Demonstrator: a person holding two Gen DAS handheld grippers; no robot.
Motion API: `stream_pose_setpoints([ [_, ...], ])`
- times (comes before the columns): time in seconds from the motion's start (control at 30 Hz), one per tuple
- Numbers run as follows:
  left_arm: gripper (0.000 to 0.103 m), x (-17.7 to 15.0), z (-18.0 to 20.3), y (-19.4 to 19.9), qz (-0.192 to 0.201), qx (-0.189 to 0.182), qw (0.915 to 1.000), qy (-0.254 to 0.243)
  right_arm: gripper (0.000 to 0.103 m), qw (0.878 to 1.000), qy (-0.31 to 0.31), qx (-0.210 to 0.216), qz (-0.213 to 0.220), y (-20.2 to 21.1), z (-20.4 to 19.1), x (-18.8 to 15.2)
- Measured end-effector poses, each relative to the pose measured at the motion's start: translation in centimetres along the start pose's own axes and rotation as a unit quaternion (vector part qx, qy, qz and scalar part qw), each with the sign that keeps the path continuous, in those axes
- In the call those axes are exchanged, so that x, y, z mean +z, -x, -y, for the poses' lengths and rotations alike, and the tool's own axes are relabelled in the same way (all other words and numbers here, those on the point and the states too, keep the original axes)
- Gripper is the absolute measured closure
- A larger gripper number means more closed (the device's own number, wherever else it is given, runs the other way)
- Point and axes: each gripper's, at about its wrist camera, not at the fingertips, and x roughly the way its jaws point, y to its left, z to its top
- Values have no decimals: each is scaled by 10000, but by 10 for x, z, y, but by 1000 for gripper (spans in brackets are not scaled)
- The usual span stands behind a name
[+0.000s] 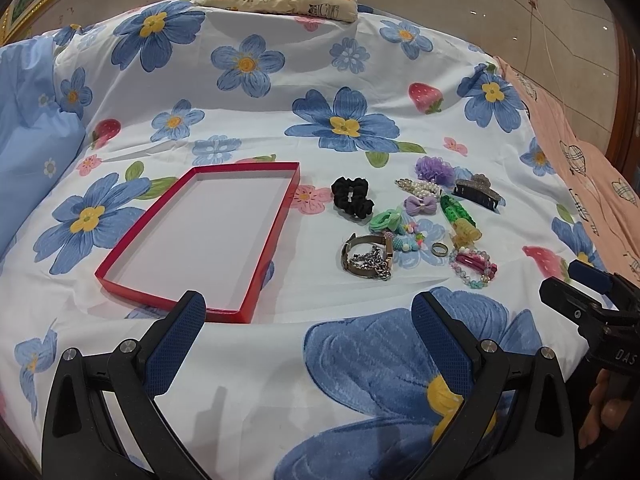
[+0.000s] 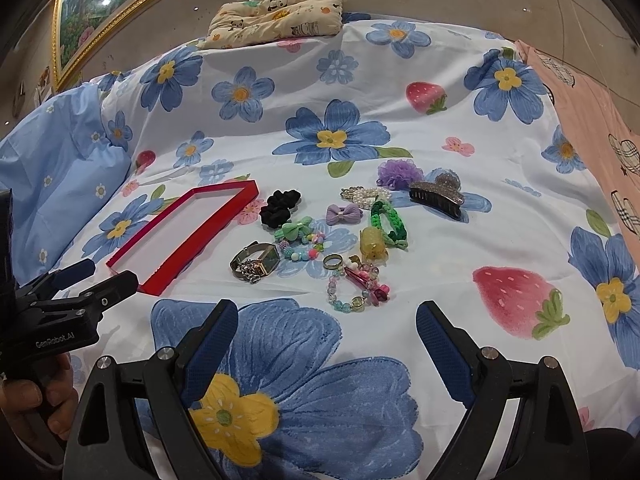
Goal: Organize jewelry
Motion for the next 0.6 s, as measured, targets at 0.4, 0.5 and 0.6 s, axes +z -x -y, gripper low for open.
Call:
stream_pose_setpoints([
  [0.4, 0, 9, 3, -14, -177, -179, 9997, 6, 11, 10000, -20, 39, -7, -5, 3, 3],
  [0.5, 0, 9, 4, -20, -245, -223, 9994, -36, 11, 9999, -76, 60, -134, -10, 5, 3],
  [0.6, 0, 12, 2, -30, -393, -335, 9987, -3, 11, 9996, -155, 142, -161, -14, 7, 6],
])
